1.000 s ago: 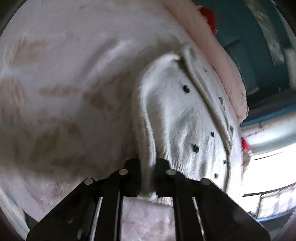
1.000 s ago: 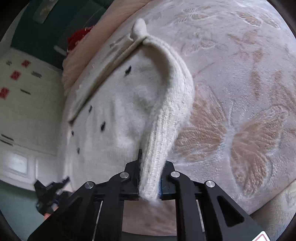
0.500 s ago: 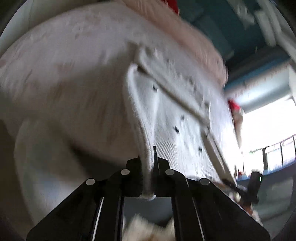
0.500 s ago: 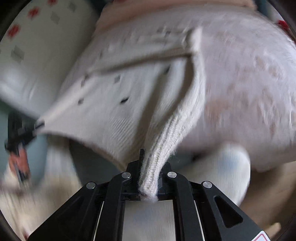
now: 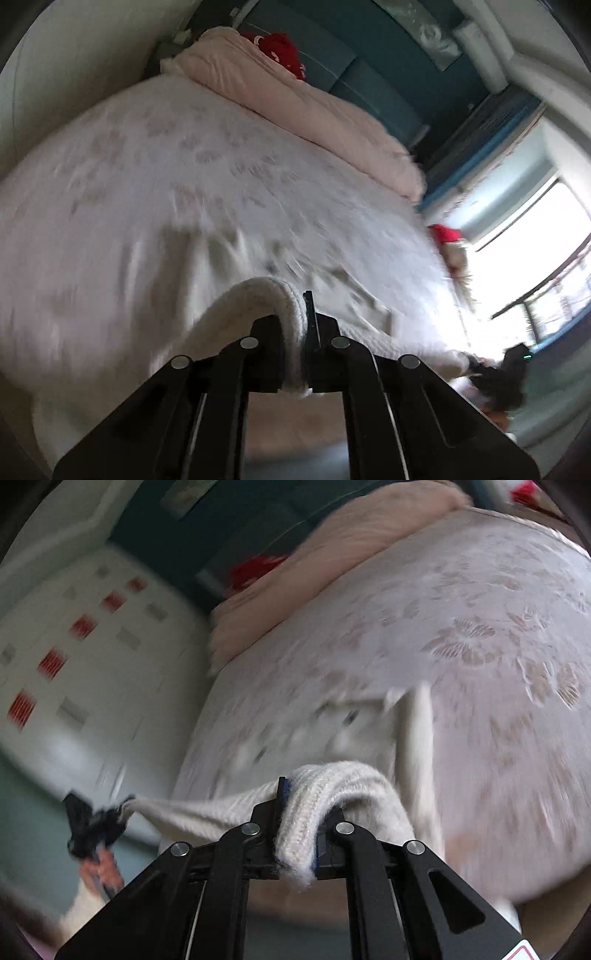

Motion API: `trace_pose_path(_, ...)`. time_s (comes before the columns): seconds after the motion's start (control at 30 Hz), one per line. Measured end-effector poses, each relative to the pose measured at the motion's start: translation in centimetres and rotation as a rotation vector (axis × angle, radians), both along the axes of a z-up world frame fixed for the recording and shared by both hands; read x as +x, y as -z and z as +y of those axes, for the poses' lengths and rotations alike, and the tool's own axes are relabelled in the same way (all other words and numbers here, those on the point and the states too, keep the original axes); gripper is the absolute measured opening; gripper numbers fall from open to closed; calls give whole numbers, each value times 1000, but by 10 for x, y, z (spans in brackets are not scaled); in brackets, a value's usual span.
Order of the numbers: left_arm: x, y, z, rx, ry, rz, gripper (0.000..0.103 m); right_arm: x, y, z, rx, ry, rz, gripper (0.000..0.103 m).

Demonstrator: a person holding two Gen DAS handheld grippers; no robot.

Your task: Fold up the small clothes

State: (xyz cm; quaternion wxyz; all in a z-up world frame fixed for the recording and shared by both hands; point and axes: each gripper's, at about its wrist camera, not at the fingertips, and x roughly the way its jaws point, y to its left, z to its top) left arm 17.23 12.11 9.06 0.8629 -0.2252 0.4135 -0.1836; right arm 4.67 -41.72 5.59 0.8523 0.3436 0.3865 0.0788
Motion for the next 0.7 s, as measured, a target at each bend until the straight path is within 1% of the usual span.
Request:
trace_pose_path(0.03, 25, 15, -6, 6, -33, 8, 10, 20, 16, -5, 6, 40, 11, 15)
trace_pose_path(0.07, 43, 27, -12, 11, -35, 29, 10, 42, 34, -7, -16, 79, 36, 16)
trace_pose_path(0.1, 60, 47, -16, 18, -40, 69, 11, 56, 46, -6, -61, 112, 67, 20)
trace_pose_path(0.13, 83, 74, -22, 50, -59, 136, 12, 66, 58, -3, -94, 136, 95, 25)
trace_pose_path(0.17, 94, 90, -21, 71, -77, 183, 13, 73, 67, -3, -124, 153, 120, 32)
trace_pose_path(0.2, 100, 105, -20, 80, -99, 228, 16, 74, 72, -2, -154, 164, 128, 37)
trace_pose_path(0.23, 99, 110, -17, 80, -112, 236, 26, 75, 72, -2, -180, 174, 122, 52)
trace_pose_path(0.27, 97, 112, -9, 75, -126, 225, 37, 71, 68, 0, -222, 184, 100, 69)
trace_pose_path(0.3, 90, 109, -2, 81, -149, 182, 65, 66, 66, 3, -261, 192, 84, 75)
trace_pose_path(0.33, 85, 105, 3, 87, -163, 148, 83, 62, 64, 5, -301, 195, 69, 79)
trace_pose_path(0.37, 80, 99, 10, 90, -171, 98, 86, 58, 63, 6, -354, 178, 55, 80)
trace_pose_path(0.4, 80, 99, 13, 94, -162, 81, 86, 60, 67, 4, -386, 159, 55, 80)
trace_pose_path(0.43, 82, 101, 13, 107, -130, 80, 87, 61, 70, 7, -416, 133, 64, 80)
trace_pose_path(0.47, 87, 105, 11, 120, -106, 94, 87, 65, 74, 9, -426, 113, 71, 80)
trace_pose_path(0.5, 90, 110, 8, 139, -92, 112, 87, 63, 74, 14, -429, 103, 79, 80)
trace_pose_path(0.53, 95, 117, 4, 153, -86, 130, 87, 70, 80, 15, -432, 100, 93, 80)
trace_pose_path(0.6, 104, 129, -5, 155, -63, 163, 86, 85, 91, 18, -409, 99, 124, 80)
trace_pose_path(0.63, 106, 135, -12, 156, -50, 179, 77, 87, 95, 20, -399, 102, 136, 79)
trace_pose_path(0.67, 109, 141, -15, 163, -40, 193, 66, 94, 102, 21, -381, 105, 158, 62)
trace_pose_path(0.7, 112, 146, -21, 180, -17, 215, 34, 100, 109, 21, -360, 94, 189, 41)
